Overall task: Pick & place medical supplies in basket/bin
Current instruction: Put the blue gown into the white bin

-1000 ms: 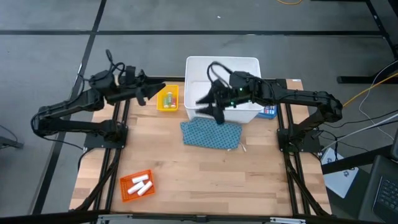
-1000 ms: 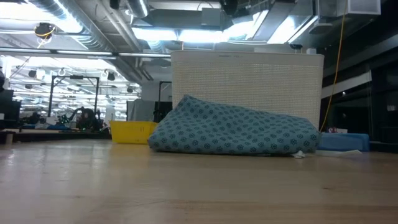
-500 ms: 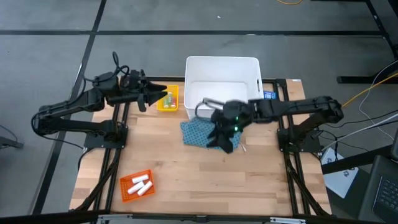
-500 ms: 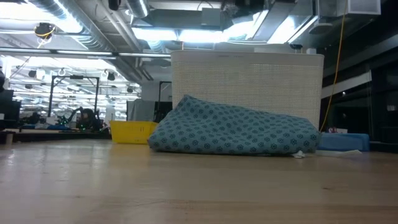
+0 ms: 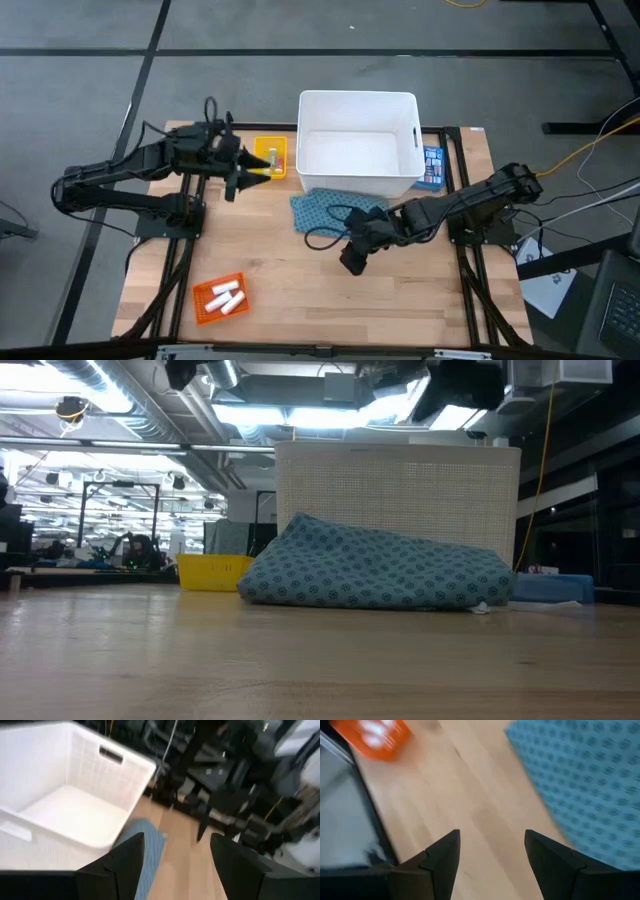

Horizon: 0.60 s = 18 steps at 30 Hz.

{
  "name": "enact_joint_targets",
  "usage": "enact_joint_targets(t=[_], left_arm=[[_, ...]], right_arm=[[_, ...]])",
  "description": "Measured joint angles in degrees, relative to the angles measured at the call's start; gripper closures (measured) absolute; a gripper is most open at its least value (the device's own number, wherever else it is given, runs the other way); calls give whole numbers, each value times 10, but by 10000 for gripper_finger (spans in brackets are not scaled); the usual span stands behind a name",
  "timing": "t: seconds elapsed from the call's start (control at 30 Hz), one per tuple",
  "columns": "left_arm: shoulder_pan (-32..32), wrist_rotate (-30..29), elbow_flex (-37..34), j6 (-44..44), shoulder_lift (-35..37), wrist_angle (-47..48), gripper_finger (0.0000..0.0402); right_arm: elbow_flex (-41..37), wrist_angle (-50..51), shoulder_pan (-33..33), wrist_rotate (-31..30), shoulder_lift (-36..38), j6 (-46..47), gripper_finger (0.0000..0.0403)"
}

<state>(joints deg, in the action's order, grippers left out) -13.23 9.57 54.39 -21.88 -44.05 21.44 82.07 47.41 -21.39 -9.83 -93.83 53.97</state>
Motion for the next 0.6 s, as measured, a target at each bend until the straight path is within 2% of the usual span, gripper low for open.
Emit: enact_joint_targets(t=[0.07,0.23,0.43,0.5,0.6], left_arm=[[22,-18,0,14,-6,27,178],[77,-62,15,36,-54,79,178],[156,-162,79,42,-158,173,178],[168,-177,97,6,-189,199,178],[170,-185,104,-97,-232,222,177]], right_arm=[[0,-22,-6,-26,7,23,179],[1,-64,-11,-130,40,11,179],[1,-63,-5,-174,58,-6,179],[1,-63,-10,-178,58,-5,179],[1,-65,-23,-179,59,-11,179]])
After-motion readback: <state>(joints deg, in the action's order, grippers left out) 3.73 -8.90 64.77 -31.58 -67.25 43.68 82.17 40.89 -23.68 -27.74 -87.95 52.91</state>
